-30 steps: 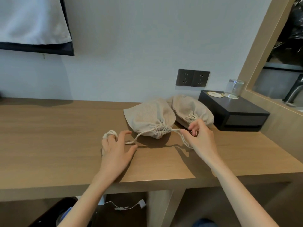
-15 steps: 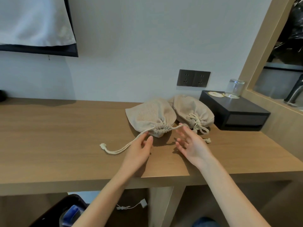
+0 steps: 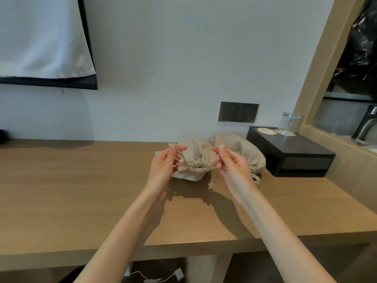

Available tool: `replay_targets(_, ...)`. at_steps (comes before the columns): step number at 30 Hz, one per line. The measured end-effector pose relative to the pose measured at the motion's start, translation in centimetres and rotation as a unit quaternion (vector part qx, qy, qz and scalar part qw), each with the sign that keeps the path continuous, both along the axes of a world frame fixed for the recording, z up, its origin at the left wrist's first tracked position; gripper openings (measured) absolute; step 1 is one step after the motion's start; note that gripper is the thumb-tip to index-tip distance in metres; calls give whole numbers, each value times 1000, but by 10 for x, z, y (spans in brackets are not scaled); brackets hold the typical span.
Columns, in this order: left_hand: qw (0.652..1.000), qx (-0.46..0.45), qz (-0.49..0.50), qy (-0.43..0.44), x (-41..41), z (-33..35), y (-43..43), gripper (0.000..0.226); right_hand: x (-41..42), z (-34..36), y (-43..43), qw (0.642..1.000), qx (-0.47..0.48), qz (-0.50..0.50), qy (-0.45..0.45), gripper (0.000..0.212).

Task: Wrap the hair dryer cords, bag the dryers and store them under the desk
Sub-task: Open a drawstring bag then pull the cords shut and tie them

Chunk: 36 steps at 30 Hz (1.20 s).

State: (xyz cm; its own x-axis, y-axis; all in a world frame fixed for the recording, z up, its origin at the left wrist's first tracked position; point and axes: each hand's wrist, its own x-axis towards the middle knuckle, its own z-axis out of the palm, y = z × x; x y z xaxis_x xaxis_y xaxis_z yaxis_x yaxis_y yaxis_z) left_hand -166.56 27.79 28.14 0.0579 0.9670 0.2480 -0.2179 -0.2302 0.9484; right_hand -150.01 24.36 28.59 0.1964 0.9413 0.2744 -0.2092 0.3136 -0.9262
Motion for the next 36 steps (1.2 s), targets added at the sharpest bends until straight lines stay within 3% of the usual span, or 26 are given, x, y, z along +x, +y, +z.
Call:
replay_targets(2, 995, 61, 1, 80, -1, 13, 8, 27, -3, 4, 9, 982, 3, -46, -182, 24)
replay_targets(4, 989, 99, -6, 114, 0, 23, 15, 25, -6, 9, 18, 938, 20, -67, -339, 24)
replay_targets(9, 963, 173, -67, 195, 4, 41, 34, 22, -9, 14, 30, 858, 20, 12, -513, 25)
replay_targets(12, 932, 229, -113, 255, 10, 52, 48, 17, -11, 6, 27, 881, -11, 72, -468, 20)
replay_targets(15, 907, 253, -164, 294, 20, 55, 59, 14, -8, -4, 24, 907, 3, 65, -417, 21)
replay_targets(20, 910, 216, -220, 279, 28, 42, 62, 30, 8, -14, 18, 929, -27, 111, -353, 35)
replay_targets(29, 867, 267, -267, 324, 27, -10, 65, 35, 46, -16, 2, 941, -80, 142, -298, 36)
replay_targets(36, 806, 362, -187, 430, 43, -28, 61, 18, 56, -13, -1, 920, -104, 146, -348, 34)
